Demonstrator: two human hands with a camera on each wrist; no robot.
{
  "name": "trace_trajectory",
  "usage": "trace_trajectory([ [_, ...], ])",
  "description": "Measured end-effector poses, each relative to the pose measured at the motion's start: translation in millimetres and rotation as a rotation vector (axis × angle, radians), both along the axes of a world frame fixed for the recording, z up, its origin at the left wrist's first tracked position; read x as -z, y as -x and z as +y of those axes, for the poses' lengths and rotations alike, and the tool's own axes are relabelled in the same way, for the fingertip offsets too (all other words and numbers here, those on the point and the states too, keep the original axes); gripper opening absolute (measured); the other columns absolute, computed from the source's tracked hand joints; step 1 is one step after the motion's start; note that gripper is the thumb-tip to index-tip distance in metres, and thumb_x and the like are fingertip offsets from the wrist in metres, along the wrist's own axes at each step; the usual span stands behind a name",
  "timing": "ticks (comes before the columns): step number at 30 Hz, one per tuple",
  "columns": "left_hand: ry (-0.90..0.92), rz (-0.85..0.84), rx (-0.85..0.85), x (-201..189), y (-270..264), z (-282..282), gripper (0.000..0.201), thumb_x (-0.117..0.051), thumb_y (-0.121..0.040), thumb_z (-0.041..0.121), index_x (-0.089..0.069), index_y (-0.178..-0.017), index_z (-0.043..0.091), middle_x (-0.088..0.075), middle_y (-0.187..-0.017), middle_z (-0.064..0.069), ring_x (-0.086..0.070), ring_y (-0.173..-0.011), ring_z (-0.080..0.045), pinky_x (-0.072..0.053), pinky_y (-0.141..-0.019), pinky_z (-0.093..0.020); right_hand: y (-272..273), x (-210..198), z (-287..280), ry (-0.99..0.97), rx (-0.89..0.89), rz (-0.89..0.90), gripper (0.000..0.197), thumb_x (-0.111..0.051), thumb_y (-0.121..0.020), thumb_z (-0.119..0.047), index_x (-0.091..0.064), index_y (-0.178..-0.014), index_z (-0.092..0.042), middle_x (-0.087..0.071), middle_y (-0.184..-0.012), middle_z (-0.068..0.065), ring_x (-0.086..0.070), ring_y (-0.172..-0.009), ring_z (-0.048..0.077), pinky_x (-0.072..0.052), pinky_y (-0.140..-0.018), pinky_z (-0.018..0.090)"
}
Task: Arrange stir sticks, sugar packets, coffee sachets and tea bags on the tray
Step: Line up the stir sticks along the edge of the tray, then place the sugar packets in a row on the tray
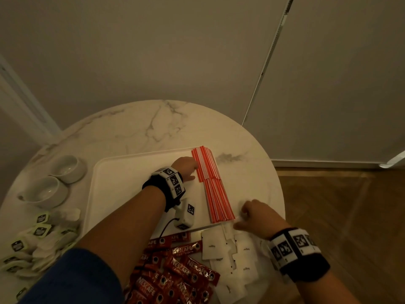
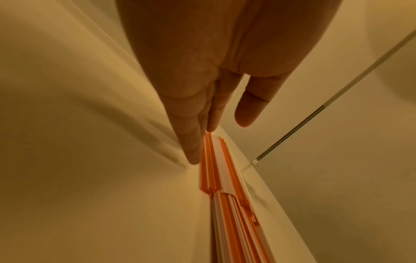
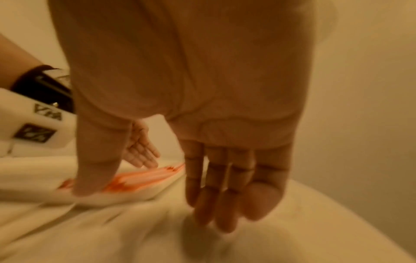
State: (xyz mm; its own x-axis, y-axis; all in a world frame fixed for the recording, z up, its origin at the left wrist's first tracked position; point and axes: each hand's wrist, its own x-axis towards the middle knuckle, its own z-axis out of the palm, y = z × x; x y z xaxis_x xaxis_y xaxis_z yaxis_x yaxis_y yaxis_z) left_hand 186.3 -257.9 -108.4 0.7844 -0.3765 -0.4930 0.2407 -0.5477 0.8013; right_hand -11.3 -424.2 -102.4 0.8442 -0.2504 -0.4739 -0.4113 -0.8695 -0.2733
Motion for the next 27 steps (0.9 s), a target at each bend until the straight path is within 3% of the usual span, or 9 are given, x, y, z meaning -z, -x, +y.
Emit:
trace_trajectory([
  [3, 0.163, 0.083, -0.154, -8.4, 11.8, 5.3, 0.037, -0.048, -0.095, 0.01, -0.048, -0.13, -0.001, -0.05, -0.132, -0.016, -0.056, -0.106, -0.023, -0.045, -0.09, -0.035, 11.3, 15.0, 13.4, 0.109, 0.052, -0.019, 0.062, -0.068, -0.069, -0.066, -0.052, -0.11, -0.022, -0.052, -0.107, -0.003, -0.05, -0.097, 0.013, -0.049, -0.087, 0.032],
  [5, 0.166, 0.083, -0.216, -10.2, 18.4, 12.0, 0.042, -0.046, -0.094, 0.006, -0.046, -0.135, 0.001, -0.051, -0.12, -0.014, -0.055, -0.088, -0.017, -0.049, -0.085, -0.037, 11.9, 18.2, 19.3, 0.167, 0.087, -0.044, 0.068, -0.068, -0.068, -0.068, -0.051, -0.113, -0.02, -0.052, -0.111, -0.001, -0.05, -0.102, 0.016, -0.049, -0.09, 0.035],
  [10, 0.175, 0.046, -0.168, -22.2, 34.7, 42.7, 0.035, -0.05, -0.092, 0.01, -0.056, -0.126, 0.012, -0.056, -0.12, -0.005, -0.053, -0.107, -0.017, -0.053, -0.084, -0.036, 7.7, 22.0, 18.5, 0.114, 0.173, 0.051, 0.061, -0.074, -0.068, -0.056, -0.056, -0.112, -0.018, -0.056, -0.114, 0.002, -0.05, -0.109, 0.022, -0.047, -0.094, 0.037],
  [16, 0.172, -0.059, -0.101, -36.7, 58.8, 66.2, 0.027, -0.05, -0.091, 0.015, -0.058, -0.116, 0.022, -0.058, -0.122, -0.002, -0.053, -0.111, -0.015, -0.053, -0.089, -0.038, 8.8, 18.1, 4.6, -0.137, 0.351, -0.074, 0.031, -0.072, -0.08, -0.024, -0.051, -0.101, -0.016, -0.061, -0.106, 0.007, -0.057, -0.091, 0.02, -0.049, -0.079, 0.033],
  [18, 0.157, -0.104, -0.051, -43.6, 69.5, 64.1, 0.029, -0.052, -0.091, 0.017, -0.058, -0.119, 0.02, -0.06, -0.119, -0.004, -0.056, -0.108, -0.017, -0.053, -0.086, -0.036, 9.2, 14.8, -4.2, -0.252, 0.437, -0.131, 0.026, -0.072, -0.08, -0.017, -0.051, -0.097, -0.015, -0.061, -0.1, 0.008, -0.06, -0.087, 0.024, -0.054, -0.073, 0.04],
  [21, 0.14, -0.184, 0.094, -58.1, 87.7, 52.4, 0.033, -0.057, -0.09, 0.017, -0.056, -0.123, 0.018, -0.06, -0.114, -0.001, -0.059, -0.104, -0.018, -0.052, -0.08, -0.032, 8.3, 6.7, -21.2, -0.341, 0.538, -0.224, 0.021, -0.068, -0.083, -0.01, -0.056, -0.1, -0.012, -0.063, -0.104, 0.015, -0.059, -0.086, 0.025, -0.048, -0.065, 0.032],
  [24, 0.158, -0.181, 0.289, -69.7, 102.5, 34.6, 0.047, -0.065, -0.086, 0.022, -0.051, -0.13, 0.018, -0.058, -0.116, 0.001, -0.06, -0.101, -0.015, -0.053, -0.077, -0.028, 4.9, -15.5, -26.8, -0.56, 0.61, -0.365, 0.011, -0.063, -0.088, -0.008, -0.059, -0.098, -0.011, -0.064, -0.101, 0.015, -0.059, -0.081, 0.024, -0.046, -0.063, 0.032],
  [27, 0.205, -0.079, 0.382, -72.8, 112.6, 19.3, 0.063, -0.072, -0.082, 0.022, -0.042, -0.138, 0.018, -0.058, -0.121, -0.002, -0.062, -0.102, -0.016, -0.056, -0.08, -0.029, -1.9, -46.7, -10.1, -0.836, 0.551, -0.445, 0.014, -0.06, -0.09, -0.007, -0.063, -0.103, -0.012, -0.068, -0.1, 0.012, -0.065, -0.088, 0.028, -0.05, -0.064, 0.034],
])
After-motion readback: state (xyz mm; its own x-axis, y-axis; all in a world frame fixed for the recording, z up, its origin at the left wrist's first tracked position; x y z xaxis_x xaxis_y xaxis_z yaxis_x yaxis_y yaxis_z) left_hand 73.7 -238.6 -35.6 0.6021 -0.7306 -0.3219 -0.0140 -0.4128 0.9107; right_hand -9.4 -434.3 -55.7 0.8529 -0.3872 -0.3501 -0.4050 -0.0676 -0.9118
